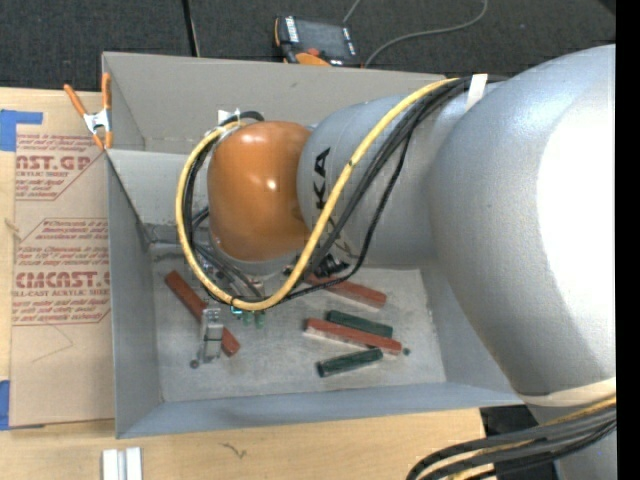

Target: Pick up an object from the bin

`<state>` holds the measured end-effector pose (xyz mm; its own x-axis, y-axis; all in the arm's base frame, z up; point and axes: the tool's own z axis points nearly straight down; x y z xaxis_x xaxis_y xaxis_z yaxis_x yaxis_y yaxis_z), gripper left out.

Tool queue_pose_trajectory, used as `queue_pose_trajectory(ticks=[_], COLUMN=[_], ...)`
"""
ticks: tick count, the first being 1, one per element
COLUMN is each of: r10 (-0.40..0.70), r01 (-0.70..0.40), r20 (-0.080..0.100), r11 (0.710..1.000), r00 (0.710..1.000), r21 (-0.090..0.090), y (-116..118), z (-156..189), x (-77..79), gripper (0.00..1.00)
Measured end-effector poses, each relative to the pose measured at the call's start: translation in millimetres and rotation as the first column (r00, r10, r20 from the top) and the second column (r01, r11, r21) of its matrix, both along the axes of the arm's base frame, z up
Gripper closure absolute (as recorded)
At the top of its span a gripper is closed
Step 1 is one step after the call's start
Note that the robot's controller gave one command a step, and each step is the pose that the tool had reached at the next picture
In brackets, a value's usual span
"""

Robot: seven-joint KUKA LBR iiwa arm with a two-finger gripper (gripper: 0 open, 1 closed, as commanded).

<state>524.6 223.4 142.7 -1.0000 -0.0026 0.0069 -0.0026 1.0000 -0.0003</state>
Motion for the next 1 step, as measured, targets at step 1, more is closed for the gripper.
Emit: queue_pose_trajectory(ticks=[1], r10=[0.088], r01=[-0.088], r20=[0.000], r11=[0.996], r00=[0.996], r21=[-0.002], y=[-75.3], z=[-77.2], x=[6.9], gripper=[0.00])
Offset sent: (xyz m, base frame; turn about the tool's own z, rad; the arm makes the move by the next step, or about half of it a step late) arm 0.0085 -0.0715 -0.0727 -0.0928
